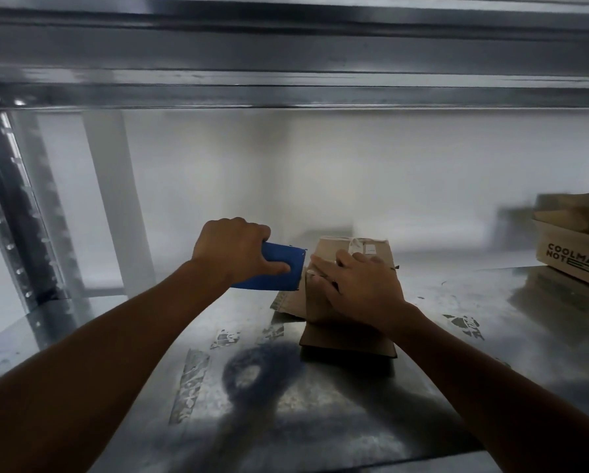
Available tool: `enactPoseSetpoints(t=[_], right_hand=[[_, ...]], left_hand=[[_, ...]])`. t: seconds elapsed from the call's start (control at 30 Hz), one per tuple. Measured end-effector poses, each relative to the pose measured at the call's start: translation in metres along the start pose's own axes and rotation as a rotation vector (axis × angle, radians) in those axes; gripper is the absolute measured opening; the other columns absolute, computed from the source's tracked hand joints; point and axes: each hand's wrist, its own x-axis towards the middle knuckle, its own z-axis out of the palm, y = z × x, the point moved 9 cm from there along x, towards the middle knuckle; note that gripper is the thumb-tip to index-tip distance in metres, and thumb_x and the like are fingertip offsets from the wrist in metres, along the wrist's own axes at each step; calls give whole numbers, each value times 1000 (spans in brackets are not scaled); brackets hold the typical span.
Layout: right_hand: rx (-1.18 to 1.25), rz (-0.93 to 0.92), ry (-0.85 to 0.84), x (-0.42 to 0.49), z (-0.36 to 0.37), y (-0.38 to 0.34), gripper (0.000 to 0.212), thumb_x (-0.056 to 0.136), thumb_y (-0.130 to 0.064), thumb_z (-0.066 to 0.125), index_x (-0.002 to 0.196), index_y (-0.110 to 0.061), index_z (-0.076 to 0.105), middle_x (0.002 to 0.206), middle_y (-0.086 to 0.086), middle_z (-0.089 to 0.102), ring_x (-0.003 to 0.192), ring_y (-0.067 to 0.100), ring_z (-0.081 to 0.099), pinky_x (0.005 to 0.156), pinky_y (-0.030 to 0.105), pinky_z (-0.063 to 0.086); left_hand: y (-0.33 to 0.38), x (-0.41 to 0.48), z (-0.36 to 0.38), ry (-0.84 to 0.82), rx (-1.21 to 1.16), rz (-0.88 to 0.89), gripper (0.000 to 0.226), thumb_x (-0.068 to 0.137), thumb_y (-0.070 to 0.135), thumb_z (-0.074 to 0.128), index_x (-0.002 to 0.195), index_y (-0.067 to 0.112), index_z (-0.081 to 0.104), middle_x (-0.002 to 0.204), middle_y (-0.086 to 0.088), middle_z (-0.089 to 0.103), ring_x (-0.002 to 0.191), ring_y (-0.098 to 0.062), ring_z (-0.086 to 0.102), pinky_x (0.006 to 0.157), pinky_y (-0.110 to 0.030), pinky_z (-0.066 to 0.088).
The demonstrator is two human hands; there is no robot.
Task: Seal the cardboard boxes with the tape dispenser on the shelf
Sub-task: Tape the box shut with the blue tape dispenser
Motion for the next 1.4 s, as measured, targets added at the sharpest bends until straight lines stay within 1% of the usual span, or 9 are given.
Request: enactPoseSetpoints(t=[0.23, 0.4, 0.57, 0.67, 0.8, 1.0, 1.1, 1.27, 1.4], right_hand=[[-15, 50, -32, 7, 7, -3, 70, 94, -65, 3, 147, -40, 40, 137, 1, 59, 117, 26, 59, 98, 46, 45], [-39, 73, -95, 8, 10, -11, 62, 94, -66, 15, 147, -39, 36, 142, 5, 54, 124, 30, 55, 102, 54, 42], [-30, 82, -142, 8, 9, -14, 60, 91, -66, 22, 143, -40, 37, 142, 6, 52, 125, 32, 54, 101, 56, 40], [-29, 78, -167, 5, 7, -17, 53, 95, -63, 35, 143, -39, 37, 144, 7, 51, 127, 32, 52, 102, 57, 39], [18, 98, -141, -8, -1, -16, 51, 100, -58, 20, 146, -44, 36, 147, 6, 48, 128, 32, 51, 103, 56, 37], [79, 10, -220, -6, -7, -16, 50, 106, -52, 27, 154, -57, 11, 160, 9, 32, 144, 37, 32, 112, 62, 27], [199, -97, -304, -4, -10, -19, 73, 106, -32, 42, 147, -67, -8, 157, 3, 29, 146, 34, 28, 110, 65, 24], [100, -292, -324, 0, -8, -28, 79, 101, -17, 47, 145, -68, 8, 147, -1, 34, 139, 33, 30, 102, 60, 34], [109, -322, -247, 11, -8, -27, 50, 104, -31, 42, 145, -56, 30, 134, -6, 41, 126, 20, 35, 99, 51, 41]], left_hand=[[6, 0, -5, -30, 53, -32, 58, 79, 86, 50, 86, 29, 47, 63, 8, 41, 54, -10, 40, 55, -27, 29], [16, 1, -11, -55, 93, -19, 54, 85, 75, 55, 105, 25, 60, 68, 5, 41, 70, -18, 53, 63, -31, 39], [16, -4, -10, -73, 107, -54, 56, 85, 72, 56, 111, 23, 60, 69, 3, 42, 70, -20, 53, 62, -32, 39], [19, -10, -5, -68, 98, -63, 52, 88, 67, 57, 113, 22, 60, 86, 0, 63, 72, -21, 55, 65, -32, 37], [-19, -33, 11, -97, 77, -193, 49, 89, 63, 58, 115, 22, 62, 99, 0, 71, 85, -21, 67, 68, -31, 37], [-44, -52, -14, 105, -27, -316, 63, 86, 80, 49, 109, 22, 59, 91, 1, 73, 66, -17, 57, 60, -29, 38], [-48, -66, -26, 154, -96, -337, 62, 84, 81, 50, 105, 23, 58, 84, 3, 70, 63, -14, 50, 59, -27, 39], [-61, -89, -44, 242, -123, -332, 56, 81, 83, 52, 88, 28, 44, 62, 10, 45, 53, -13, 46, 53, -23, 30], [-62, -99, -47, 281, -129, -320, 56, 78, 82, 56, 82, 28, 43, 53, 12, 36, 46, -12, 41, 47, -18, 19]])
